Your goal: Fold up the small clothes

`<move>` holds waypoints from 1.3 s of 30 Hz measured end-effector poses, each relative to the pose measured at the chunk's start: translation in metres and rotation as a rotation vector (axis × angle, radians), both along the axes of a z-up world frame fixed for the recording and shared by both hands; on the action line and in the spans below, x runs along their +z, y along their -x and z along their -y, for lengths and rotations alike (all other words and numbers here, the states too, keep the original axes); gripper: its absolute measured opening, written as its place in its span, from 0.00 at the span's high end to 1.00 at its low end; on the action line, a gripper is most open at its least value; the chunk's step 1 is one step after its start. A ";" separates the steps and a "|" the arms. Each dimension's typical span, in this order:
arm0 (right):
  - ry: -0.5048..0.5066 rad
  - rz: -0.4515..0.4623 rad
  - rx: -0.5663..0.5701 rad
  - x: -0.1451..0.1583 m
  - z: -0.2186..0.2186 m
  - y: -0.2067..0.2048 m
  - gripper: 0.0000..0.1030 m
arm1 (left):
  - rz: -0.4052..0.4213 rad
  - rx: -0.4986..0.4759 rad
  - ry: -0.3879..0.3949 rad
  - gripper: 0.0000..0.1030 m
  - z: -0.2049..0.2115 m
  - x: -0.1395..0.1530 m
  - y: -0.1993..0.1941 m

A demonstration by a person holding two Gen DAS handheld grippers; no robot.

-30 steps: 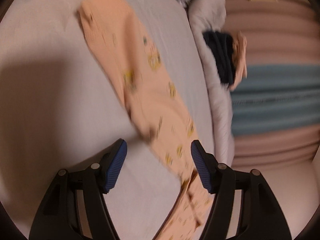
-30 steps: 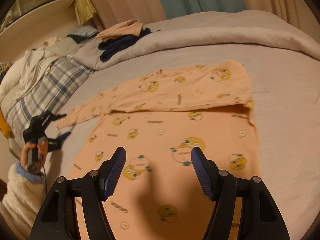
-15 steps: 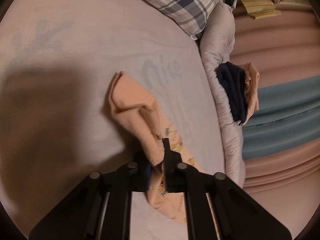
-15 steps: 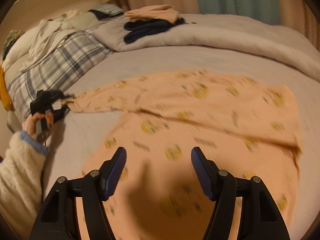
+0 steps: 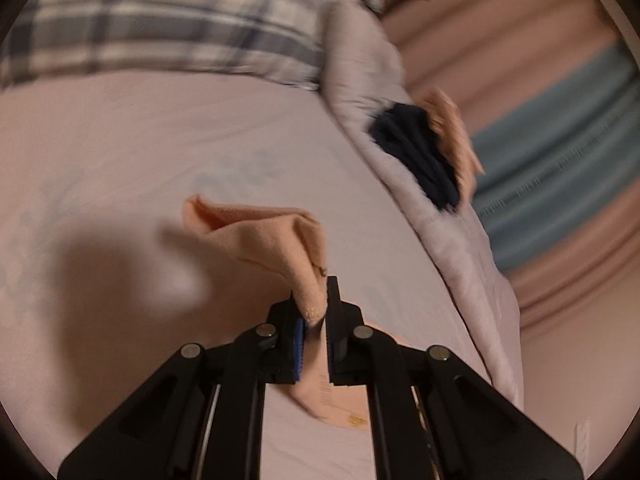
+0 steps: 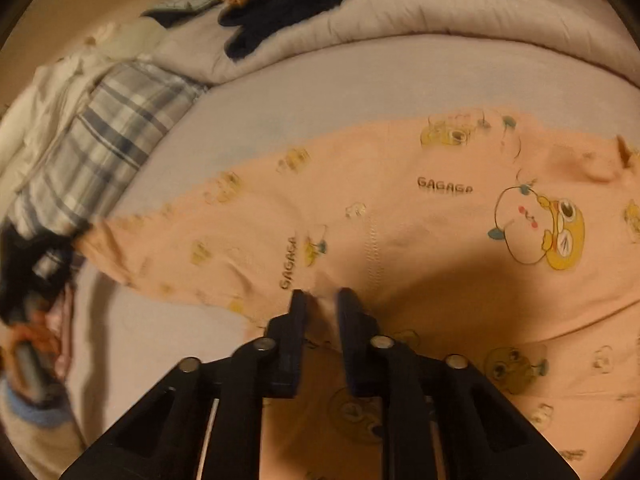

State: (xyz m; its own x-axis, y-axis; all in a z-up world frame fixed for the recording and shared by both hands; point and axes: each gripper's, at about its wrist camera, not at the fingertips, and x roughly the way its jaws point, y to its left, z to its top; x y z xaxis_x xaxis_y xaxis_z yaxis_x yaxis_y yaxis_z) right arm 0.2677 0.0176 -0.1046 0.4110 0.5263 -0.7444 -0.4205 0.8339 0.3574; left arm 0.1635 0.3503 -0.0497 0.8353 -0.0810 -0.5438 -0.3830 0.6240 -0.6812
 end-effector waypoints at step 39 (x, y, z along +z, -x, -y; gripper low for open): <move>-0.453 -0.108 -0.451 0.010 0.271 0.046 0.71 | -0.058 -0.879 -0.390 0.18 0.392 -0.010 -0.081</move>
State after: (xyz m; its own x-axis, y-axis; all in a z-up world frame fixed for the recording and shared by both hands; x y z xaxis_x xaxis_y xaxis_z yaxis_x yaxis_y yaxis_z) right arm 0.2215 -0.2537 -0.0950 0.6005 0.5913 -0.5384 -0.0068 0.6770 0.7359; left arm 0.2449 -0.0413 -0.0597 0.5333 -0.4700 -0.7033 0.3031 0.8824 -0.3599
